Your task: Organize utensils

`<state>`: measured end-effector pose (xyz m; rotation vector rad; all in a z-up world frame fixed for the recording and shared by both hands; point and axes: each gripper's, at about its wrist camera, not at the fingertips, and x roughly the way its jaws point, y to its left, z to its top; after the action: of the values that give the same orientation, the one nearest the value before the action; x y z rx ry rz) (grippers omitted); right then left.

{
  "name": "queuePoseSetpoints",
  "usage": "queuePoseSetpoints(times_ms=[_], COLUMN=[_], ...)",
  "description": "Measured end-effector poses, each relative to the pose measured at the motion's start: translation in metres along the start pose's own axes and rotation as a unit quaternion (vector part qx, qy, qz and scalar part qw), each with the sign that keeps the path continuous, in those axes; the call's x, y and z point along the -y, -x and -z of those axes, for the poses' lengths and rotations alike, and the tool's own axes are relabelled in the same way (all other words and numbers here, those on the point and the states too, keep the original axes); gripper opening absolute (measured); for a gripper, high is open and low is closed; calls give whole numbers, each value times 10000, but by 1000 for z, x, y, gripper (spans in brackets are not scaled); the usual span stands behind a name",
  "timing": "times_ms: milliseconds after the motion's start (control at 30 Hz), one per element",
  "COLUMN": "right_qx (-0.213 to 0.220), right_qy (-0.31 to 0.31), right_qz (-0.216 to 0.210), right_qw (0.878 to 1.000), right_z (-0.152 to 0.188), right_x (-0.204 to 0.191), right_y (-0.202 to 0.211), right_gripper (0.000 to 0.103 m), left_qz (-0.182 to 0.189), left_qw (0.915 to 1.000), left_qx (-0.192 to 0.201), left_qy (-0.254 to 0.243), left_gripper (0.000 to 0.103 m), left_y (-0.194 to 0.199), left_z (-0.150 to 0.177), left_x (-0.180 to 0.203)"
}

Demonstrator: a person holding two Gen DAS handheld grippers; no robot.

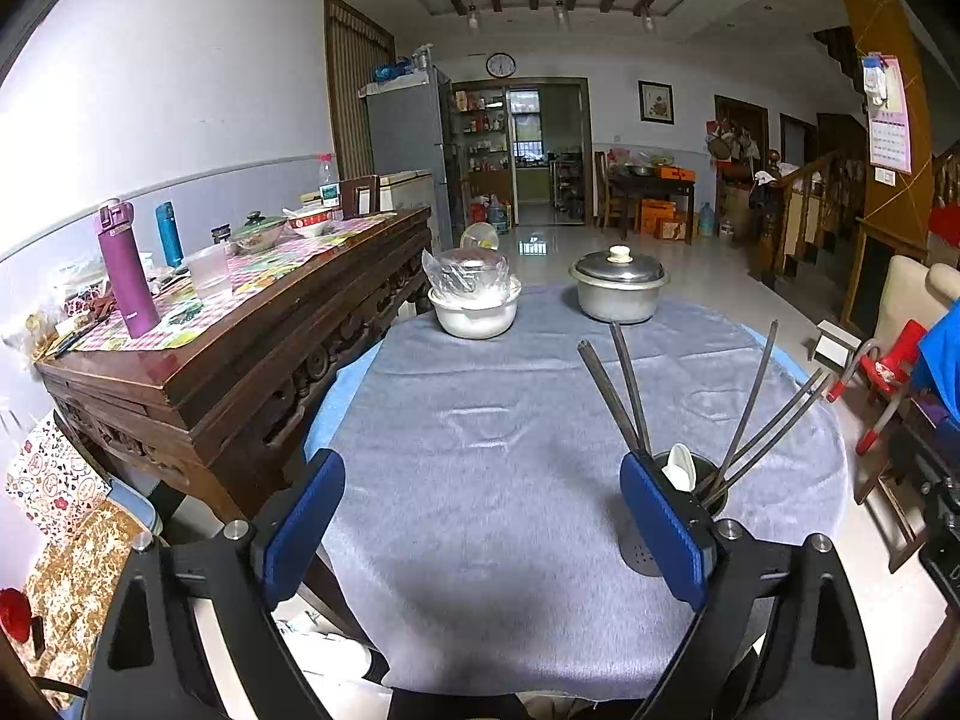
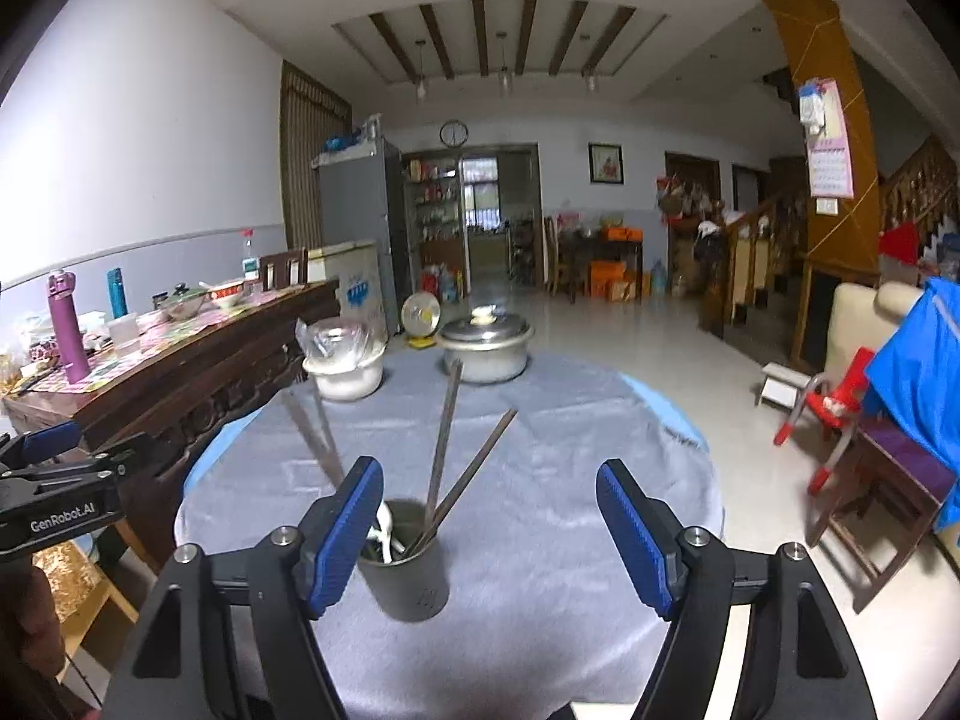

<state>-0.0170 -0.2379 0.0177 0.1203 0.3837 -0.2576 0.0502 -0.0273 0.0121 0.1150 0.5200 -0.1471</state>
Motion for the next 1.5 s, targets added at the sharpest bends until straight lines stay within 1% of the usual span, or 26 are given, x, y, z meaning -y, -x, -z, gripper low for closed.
queuePoseSetpoints(times_ms=[167,267,533,600,767,933,1000,1100,1500], right_qx=[-368,-517,-586,-683,-897,-1012,-1119,-1256,-1102], right_qy=[-193,-222,-129,-119,-29,-38,-42,-86,-126], right_qz=[-7,-21,-66,-60,-54,-40,-16,-101,-53], right_qw=[9991,9984,9982,9976,9959,9948,9937,9920,9938], right_z=[4,8,11,11,13,15,18,22,18], right_x=[4,5,-2,-4,-8,-6,-5,-4,-7], right_y=[-11,-14,-12,-13,-12,-3,0,4,18], right_gripper=[77,77,77,77,77,77,77,77,77], left_qz=[-86,-106,-119,-155,-102,-102,-99,-99,-90], left_qw=[9999,9999,9997,9996,9993,9990,9987,9984,9986], left_qx=[-81,-125,-179,-170,-260,-360,-416,-482,-355], left_qy=[-23,-48,-145,-146,-229,-250,-260,-277,-371], left_gripper=[94,94,94,94,94,94,94,94,94], left_y=[-4,-7,-6,-4,1,8,10,15,32], left_z=[1,4,8,9,13,19,22,26,25], left_x=[1,2,7,7,11,13,14,15,17])
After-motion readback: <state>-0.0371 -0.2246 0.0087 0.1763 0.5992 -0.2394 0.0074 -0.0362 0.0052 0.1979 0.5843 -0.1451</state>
